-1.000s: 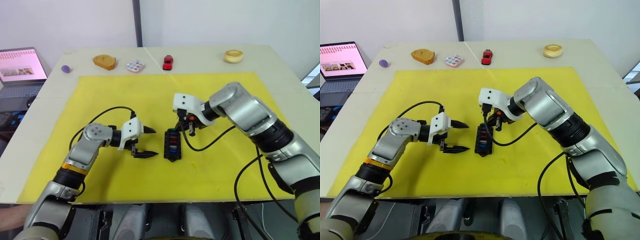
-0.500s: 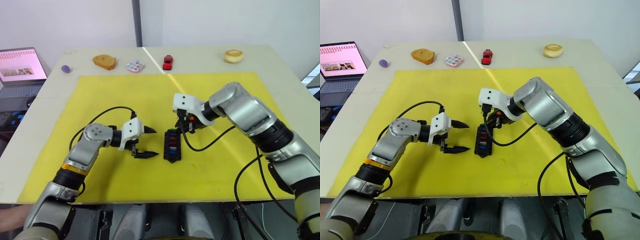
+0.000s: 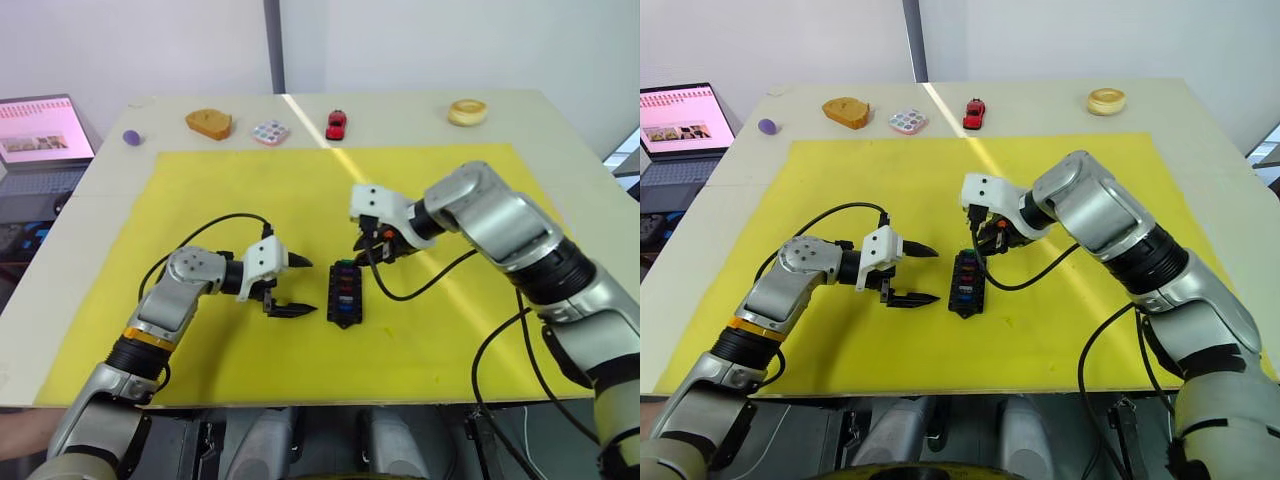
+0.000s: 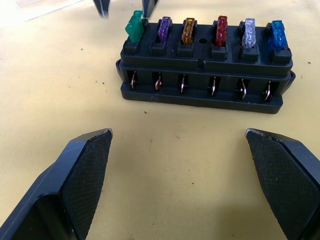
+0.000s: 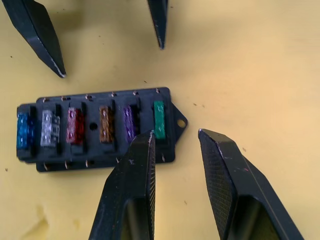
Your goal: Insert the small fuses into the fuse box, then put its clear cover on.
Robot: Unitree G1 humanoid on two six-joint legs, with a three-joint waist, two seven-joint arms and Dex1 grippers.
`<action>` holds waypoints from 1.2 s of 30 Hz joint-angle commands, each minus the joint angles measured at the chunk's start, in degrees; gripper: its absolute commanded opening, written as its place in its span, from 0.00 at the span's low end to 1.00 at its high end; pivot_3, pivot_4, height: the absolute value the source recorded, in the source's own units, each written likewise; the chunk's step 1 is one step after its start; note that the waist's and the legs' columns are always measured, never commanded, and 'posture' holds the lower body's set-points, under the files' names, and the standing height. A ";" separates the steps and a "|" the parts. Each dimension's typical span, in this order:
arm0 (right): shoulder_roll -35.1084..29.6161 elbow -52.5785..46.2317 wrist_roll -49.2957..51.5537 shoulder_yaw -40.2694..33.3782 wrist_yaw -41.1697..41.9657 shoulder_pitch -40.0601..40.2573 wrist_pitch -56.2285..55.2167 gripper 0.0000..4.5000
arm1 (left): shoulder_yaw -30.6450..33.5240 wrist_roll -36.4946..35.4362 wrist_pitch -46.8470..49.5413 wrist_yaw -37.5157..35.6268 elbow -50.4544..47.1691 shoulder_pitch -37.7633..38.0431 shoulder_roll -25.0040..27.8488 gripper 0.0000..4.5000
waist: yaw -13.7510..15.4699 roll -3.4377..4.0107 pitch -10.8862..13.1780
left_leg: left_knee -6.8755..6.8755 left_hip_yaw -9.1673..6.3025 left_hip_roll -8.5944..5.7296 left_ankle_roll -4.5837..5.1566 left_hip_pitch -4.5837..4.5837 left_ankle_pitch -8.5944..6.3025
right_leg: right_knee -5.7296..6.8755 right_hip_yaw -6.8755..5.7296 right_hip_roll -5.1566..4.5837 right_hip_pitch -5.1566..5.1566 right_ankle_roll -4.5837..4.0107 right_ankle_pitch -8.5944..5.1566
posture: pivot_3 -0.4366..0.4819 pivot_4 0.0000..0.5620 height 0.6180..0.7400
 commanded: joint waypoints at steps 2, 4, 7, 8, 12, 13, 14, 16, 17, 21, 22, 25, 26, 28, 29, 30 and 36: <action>-1.36 -5.43 4.02 -5.88 1.61 -1.49 1.07 0.32 | 0.53 0.06 -0.83 -0.22 -0.82 -0.32 0.46 1.00 | -0.03 0.00 0.00 | -0.01 0.00 0.00 0.00 0.00 0.00 | 0.00 0.00 0.00 0.01 0.00 0.00 | 0.48 0.27 1.00; -0.77 -5.69 4.61 -6.68 0.69 -0.93 1.48 0.27 | 0.51 0.06 -0.92 -0.26 -0.71 -0.42 0.42 1.00 | -0.04 0.00 0.00 | -0.02 0.00 0.01 0.00 0.00 0.00 | 0.00 0.00 0.00 0.02 0.00 0.00 | 0.48 0.27 1.00; 0.05 -5.80 5.03 -7.18 -0.81 0.21 1.21 0.01 | 0.09 0.06 -1.07 -1.04 -1.00 -0.48 0.65 1.00 | -0.06 0.00 0.00 | -0.01 0.00 0.01 0.00 0.00 0.00 | 0.00 0.00 0.00 0.02 0.00 0.00 | 0.48 0.27 1.00; 0.64 -5.51 5.05 -7.10 -1.57 0.57 1.15 0.00 | -0.04 0.02 -1.02 -1.25 -1.16 -0.41 0.68 1.00 | -0.04 0.00 0.00 | -0.02 0.00 0.01 0.00 0.00 0.00 | 0.00 0.00 0.00 0.02 0.00 0.00 | 0.48 0.27 1.00; 2.45 -4.51 4.61 -6.40 -3.49 1.63 0.67 0.00 | 0.04 0.16 -1.19 -1.39 -0.90 -0.34 0.54 1.00 | -0.02 0.00 0.00 | 0.00 0.00 0.00 0.00 0.00 0.00 | 0.00 0.01 -0.01 0.02 0.00 0.00 | 0.48 0.27 1.00; 2.87 -4.09 4.38 -6.15 -3.91 1.92 0.38 0.00 | 0.07 0.20 -1.25 -1.39 -0.81 -0.40 0.51 1.00 | -0.05 0.00 0.00 | 0.00 0.00 0.00 0.00 0.00 0.00 | 0.00 0.01 -0.01 0.02 0.00 0.00 | 0.48 0.27 1.00; 3.18 -3.62 4.09 -5.86 -4.32 2.11 0.17 0.00 | 0.09 0.22 -1.29 -1.38 -0.70 -0.47 0.45 1.00 | -0.06 0.00 0.00 | -0.01 0.00 0.00 0.00 0.00 0.00 | 0.00 0.01 -0.01 0.02 0.00 0.00 | 0.48 0.27 1.00; 3.52 -2.96 3.90 -5.61 -4.71 2.42 -0.12 0.00 | 0.16 0.18 -1.40 -1.42 -0.52 -0.53 0.38 1.00 | -0.02 0.00 0.00 | 0.00 0.00 0.00 0.00 0.00 0.00 | 0.00 0.00 -0.01 0.02 0.00 0.00 | 0.48 0.27 1.00; 3.51 -2.69 3.98 -5.49 -4.65 2.72 -0.28 0.00 | 0.20 0.10 -1.26 -1.48 -0.43 -0.52 0.40 1.00 | 0.00 0.00 0.00 | 0.00 0.00 0.00 0.00 0.00 0.00 | 0.00 0.00 -0.01 0.02 0.00 0.00 | 0.48 0.27 1.00; 3.13 -2.69 4.70 -5.29 -3.89 3.92 -0.64 0.00 | 0.36 0.14 -1.43 -1.37 -0.06 -0.38 0.40 1.00 | -0.05 0.00 0.00 | 0.01 0.00 0.00 0.00 0.00 0.00 | 0.00 0.00 -0.01 0.03 0.00 0.00 | 0.48 0.27 1.00; 3.05 -2.69 4.66 -5.20 -3.81 4.26 -0.89 0.00 | 0.41 0.18 -1.53 -1.27 0.07 -0.39 0.35 1.00 | -0.07 0.00 0.00 | 0.00 0.00 0.00 0.00 0.00 0.00 | 0.00 0.00 0.00 0.03 0.00 0.00 | 0.48 0.27 1.00; 3.33 -1.60 3.70 -4.64 -4.65 5.25 -1.76 0.00 | 0.45 0.15 -1.65 -0.93 -0.26 -0.01 0.25 1.00 | -0.07 0.00 0.00 | 0.01 0.00 0.00 0.00 0.00 0.00 | 0.00 0.00 0.00 0.03 0.00 0.00 | 0.48 0.27 1.00; 3.37 -1.28 3.61 -4.53 -4.68 5.49 -2.07 0.00 | 0.43 0.12 -1.58 -0.88 -0.36 0.05 0.25 1.00 | -0.07 0.00 0.00 | 0.00 0.00 0.00 0.00 0.00 0.00 | 0.00 0.00 0.00 0.03 0.00 0.00 | 0.48 0.27 1.00; 3.06 -0.84 3.07 -3.79 -4.72 6.19 -2.85 0.00 | 0.44 0.04 -1.50 -0.75 -0.61 0.23 0.28 1.00 | -0.06 0.00 0.00 | 0.00 0.00 0.00 0.00 0.01 0.00 | 0.00 0.00 0.00 0.03 0.00 0.00 | 0.48 0.27 1.00; 2.78 -0.81 2.82 -3.39 -4.57 6.57 -3.25 0.00 | 0.46 0.00 -1.48 -0.73 -0.71 0.29 0.32 1.00 | -0.05 0.00 0.00 | 0.00 0.00 0.00 0.00 0.01 0.00 | 0.00 0.00 0.00 0.03 0.00 0.00 | 0.48 0.27 1.00; 2.56 -0.82 2.58 -3.09 -4.51 6.88 -3.56 0.00 | 0.48 -0.02 -1.45 -0.64 -0.78 0.35 0.33 1.00 | -0.03 0.00 0.00 | 0.01 0.00 0.00 0.00 0.01 0.00 | 0.00 0.00 0.00 0.03 0.00 0.00 | 0.48 0.27 1.00; 2.49 -0.98 2.67 -2.92 -3.98 7.04 -2.59 0.00 | 0.47 -0.04 -1.45 -0.37 -1.04 0.69 0.27 1.00 | 0.01 0.00 -0.01 | 0.01 -0.01 0.00 0.00 0.05 0.00 | 0.00 -0.01 0.00 0.03 0.00 0.00 | 0.48 0.27 1.00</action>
